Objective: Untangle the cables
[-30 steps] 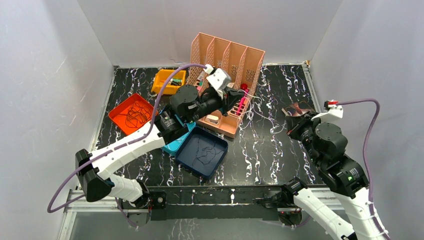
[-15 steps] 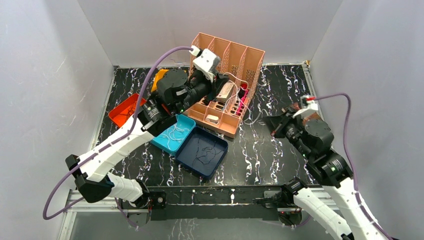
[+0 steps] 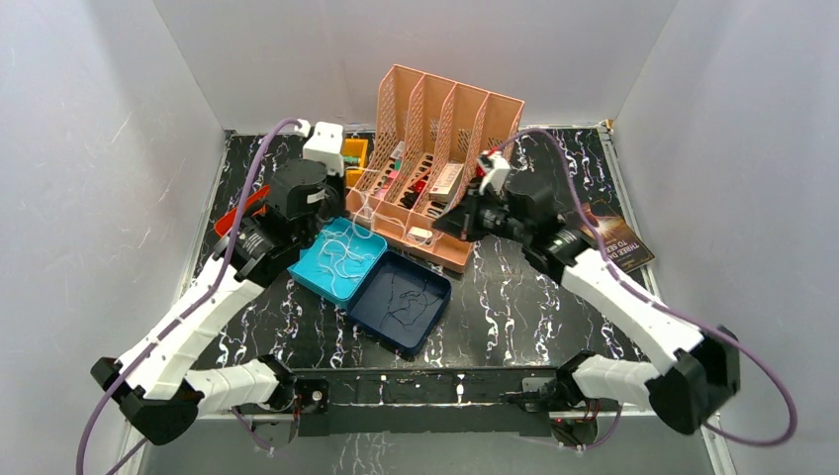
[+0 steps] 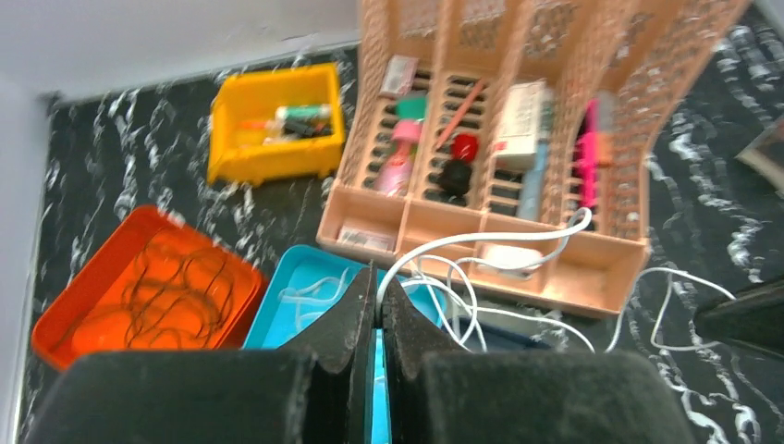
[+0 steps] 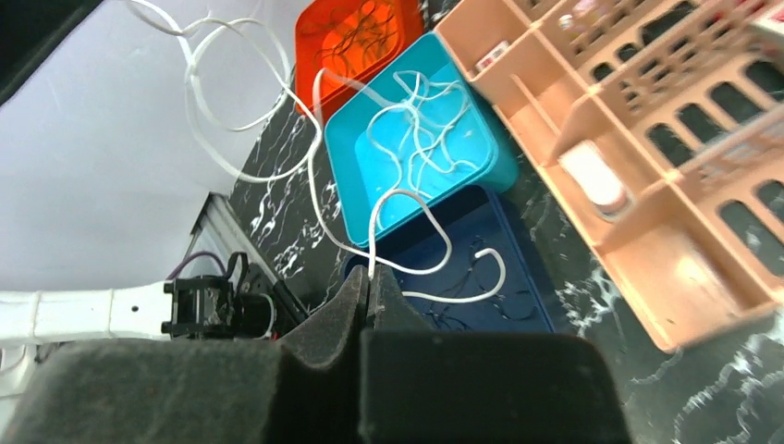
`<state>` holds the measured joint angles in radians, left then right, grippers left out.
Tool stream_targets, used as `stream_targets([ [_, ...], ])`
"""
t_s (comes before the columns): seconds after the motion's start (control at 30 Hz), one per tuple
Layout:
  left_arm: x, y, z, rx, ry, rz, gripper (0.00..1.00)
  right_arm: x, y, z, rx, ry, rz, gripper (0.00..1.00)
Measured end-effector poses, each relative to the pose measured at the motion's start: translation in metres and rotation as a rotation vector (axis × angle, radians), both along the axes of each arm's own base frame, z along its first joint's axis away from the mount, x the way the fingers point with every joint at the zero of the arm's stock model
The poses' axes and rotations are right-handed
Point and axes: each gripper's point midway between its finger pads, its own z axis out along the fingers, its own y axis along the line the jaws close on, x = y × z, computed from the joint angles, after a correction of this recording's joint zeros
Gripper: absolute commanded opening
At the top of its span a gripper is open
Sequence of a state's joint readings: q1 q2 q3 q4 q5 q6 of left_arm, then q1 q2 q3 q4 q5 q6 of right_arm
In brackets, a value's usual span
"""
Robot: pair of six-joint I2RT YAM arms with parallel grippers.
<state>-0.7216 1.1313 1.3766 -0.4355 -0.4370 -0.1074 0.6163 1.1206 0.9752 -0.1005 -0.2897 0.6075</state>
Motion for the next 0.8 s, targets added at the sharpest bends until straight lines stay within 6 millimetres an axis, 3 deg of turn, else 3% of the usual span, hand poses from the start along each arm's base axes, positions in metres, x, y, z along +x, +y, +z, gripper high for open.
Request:
stream_targets([
  [0.13, -0.003, 0.041, -0.036, 0.035, 0.075, 0.134, 0.00, 0.001, 0.049, -0.004, -0.015, 0.004, 0.113, 0.00],
  [0.33, 0.001, 0.083, -0.089, 0.061, 0.188, 0.288, 0.00, 0.009, 0.113, -0.012, -0.016, -0.022, 0.227, 0.00],
  [0.6, 0.008, 0.129, -0.159, -0.017, 0.372, 0.413, 0.00, 0.030, 0.154, -0.052, -0.046, 0.012, 0.288, 0.00],
  [0.8, 0.012, 0.132, -0.199, -0.086, 0.468, 0.408, 0.00, 0.040, 0.174, -0.086, -0.081, 0.051, 0.308, 0.00],
])
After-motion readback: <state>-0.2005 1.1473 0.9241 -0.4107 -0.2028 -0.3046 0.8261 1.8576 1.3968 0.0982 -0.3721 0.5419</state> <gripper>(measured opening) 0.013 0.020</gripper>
